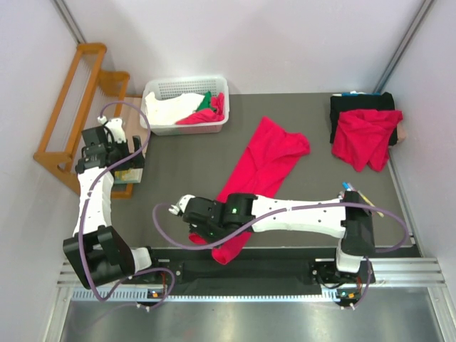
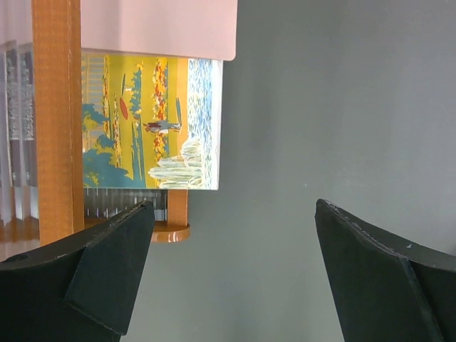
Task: Fold and stack the t-shirts
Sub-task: Fold the tshirt
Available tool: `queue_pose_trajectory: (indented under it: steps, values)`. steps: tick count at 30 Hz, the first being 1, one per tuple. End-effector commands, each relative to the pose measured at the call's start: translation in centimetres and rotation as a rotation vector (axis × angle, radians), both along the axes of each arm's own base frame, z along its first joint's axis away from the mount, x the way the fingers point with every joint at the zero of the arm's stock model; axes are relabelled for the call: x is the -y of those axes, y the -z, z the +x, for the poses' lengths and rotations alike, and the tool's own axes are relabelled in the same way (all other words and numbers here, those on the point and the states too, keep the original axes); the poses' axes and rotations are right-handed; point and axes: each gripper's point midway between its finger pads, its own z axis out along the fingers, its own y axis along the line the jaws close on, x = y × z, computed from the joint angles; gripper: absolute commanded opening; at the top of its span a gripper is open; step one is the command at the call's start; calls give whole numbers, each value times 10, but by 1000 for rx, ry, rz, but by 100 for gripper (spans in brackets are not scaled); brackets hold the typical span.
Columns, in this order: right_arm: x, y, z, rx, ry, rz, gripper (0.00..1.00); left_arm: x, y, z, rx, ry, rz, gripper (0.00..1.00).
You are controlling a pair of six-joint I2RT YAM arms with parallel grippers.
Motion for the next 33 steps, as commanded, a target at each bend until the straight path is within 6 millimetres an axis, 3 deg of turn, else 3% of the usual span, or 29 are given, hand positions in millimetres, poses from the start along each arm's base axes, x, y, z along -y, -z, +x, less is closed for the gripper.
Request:
queue_pose_trajectory:
  steps: [1, 6, 9, 10, 13, 19, 25, 33]
  values:
    - [-1, -15, -21, -91, -17, 76, 3, 0, -24, 12, 70, 12, -7, 99]
    - [18, -6, 0, -62, 32, 58, 4, 1, -28, 15, 76, 17, -13, 99]
    - [33, -2, 33, -50, 107, 67, 4, 1, -32, 15, 81, 19, -14, 99]
    - [41, -1, 55, -44, 163, 72, 4, 1, -32, 15, 79, 20, -16, 99]
    - [60, 1, 96, -7, 243, 90, 4, 1, -33, 15, 80, 23, -12, 99]
    - [89, 5, 158, 64, 358, 76, 4, 3, -27, 14, 65, 32, -22, 99]
    - [98, 20, 196, 49, 413, 79, 4, 4, -24, 15, 57, 36, -27, 99]
    - [111, 48, 220, 26, 447, 38, 4, 2, -17, 12, 41, 40, -13, 99]
